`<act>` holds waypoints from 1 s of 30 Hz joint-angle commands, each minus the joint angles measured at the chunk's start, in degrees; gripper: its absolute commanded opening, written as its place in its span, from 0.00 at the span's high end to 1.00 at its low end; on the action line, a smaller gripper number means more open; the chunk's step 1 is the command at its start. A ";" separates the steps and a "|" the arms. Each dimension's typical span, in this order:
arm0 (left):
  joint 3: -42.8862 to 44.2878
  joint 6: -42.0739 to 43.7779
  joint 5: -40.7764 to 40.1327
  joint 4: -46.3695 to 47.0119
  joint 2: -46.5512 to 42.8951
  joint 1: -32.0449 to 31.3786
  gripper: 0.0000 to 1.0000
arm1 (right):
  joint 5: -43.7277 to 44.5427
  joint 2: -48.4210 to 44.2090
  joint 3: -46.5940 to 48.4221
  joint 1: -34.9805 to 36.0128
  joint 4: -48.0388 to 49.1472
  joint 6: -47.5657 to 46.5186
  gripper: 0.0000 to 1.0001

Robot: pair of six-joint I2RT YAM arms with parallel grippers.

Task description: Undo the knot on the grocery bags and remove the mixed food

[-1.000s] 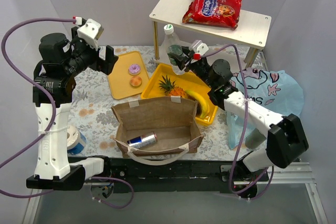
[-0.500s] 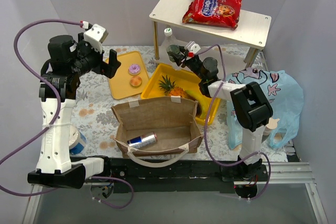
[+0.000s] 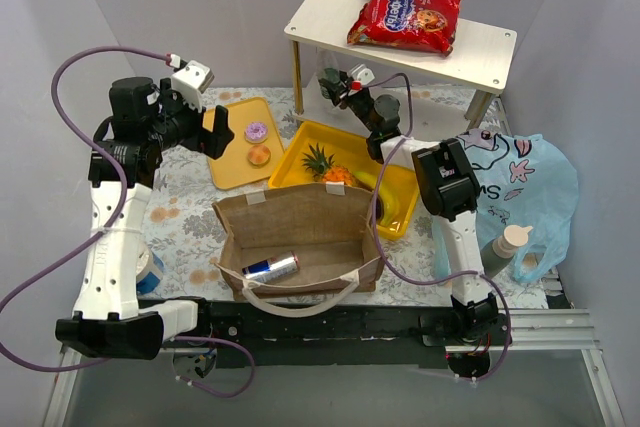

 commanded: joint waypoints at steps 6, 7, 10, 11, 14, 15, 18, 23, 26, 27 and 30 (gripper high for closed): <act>-3.40 -0.42 0.67 2.36 -1.29 0.59 0.10 | 6.17 4.65 8.82 -1.53 4.60 1.67 0.83; -3.58 -0.42 0.93 2.27 -1.29 0.50 0.09 | 6.26 4.48 8.38 -1.61 4.51 1.93 0.77; -4.10 -0.42 1.11 2.54 -1.56 0.59 0.09 | 6.35 3.25 5.84 -1.62 3.89 2.63 0.61; -4.28 -0.42 1.02 2.71 -1.65 0.50 0.09 | 6.35 2.81 5.13 -1.62 3.98 2.72 0.57; -4.81 -0.51 1.54 2.80 -2.17 0.50 0.09 | 6.18 0.53 2.32 -1.62 3.98 2.90 0.43; -4.81 -0.43 1.63 2.71 -2.26 0.50 0.09 | 6.18 0.08 1.44 -1.62 3.89 2.90 0.37; -4.90 -0.34 1.81 2.80 -2.70 0.50 0.09 | 6.09 -1.76 -0.85 -1.62 3.72 2.90 0.06; -5.78 -0.42 2.60 2.89 -4.02 0.50 0.09 | 5.47 -5.36 -4.00 -1.79 2.31 3.86 0.02; -5.69 -0.51 3.65 2.63 -4.63 0.50 0.09 | 5.82 -8.78 -6.99 -1.44 1.52 3.78 0.02; -5.52 -0.60 3.92 2.63 -4.98 0.50 0.09 | 5.91 -9.93 -10.14 -1.35 1.43 3.69 0.02; -4.20 -0.69 6.11 1.66 -5.34 0.50 0.08 | 5.21 -15.29 -17.43 -0.65 -0.05 3.16 0.02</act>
